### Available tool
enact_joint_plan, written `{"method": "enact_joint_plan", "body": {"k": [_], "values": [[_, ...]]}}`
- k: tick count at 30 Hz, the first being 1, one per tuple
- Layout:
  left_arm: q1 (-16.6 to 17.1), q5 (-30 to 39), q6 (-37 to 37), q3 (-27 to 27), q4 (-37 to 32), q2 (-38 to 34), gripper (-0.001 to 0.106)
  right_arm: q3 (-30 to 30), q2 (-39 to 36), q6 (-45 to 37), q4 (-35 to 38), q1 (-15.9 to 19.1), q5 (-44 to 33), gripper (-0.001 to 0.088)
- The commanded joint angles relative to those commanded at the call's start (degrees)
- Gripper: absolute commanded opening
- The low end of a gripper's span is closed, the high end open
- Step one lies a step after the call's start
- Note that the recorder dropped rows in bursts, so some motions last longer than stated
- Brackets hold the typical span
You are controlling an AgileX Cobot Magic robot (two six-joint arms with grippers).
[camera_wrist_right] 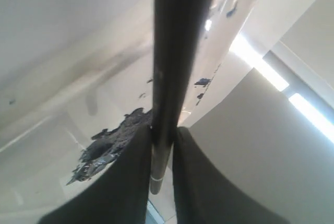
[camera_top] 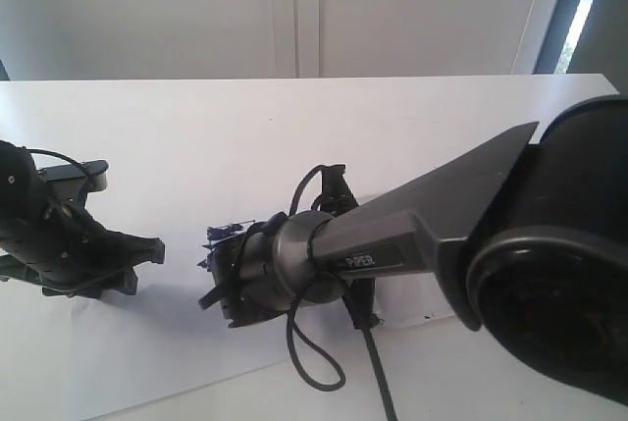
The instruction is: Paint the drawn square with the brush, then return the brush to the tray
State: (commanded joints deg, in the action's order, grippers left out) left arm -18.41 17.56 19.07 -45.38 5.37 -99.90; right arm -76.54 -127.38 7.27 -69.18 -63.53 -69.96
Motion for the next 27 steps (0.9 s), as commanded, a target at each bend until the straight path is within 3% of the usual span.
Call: {"method": "enact_joint_plan", "body": {"k": [14,20,27], "values": [[0.0,0.5,0.0,0.0,0.0,0.0,0.048,-6.0,-0.1,-2.2,-4.4,1.4,0.0,0.0000],[0.0,0.5,0.0,0.0,0.0,0.0,0.048,-6.1,-1.3,-2.6,-3.9,3.5,0.0,0.0000],[0.0,0.5,0.0,0.0,0.0,0.0,0.048,-6.2,-4.8,-4.3,-5.6,3.6,0.0,0.0000]]}}
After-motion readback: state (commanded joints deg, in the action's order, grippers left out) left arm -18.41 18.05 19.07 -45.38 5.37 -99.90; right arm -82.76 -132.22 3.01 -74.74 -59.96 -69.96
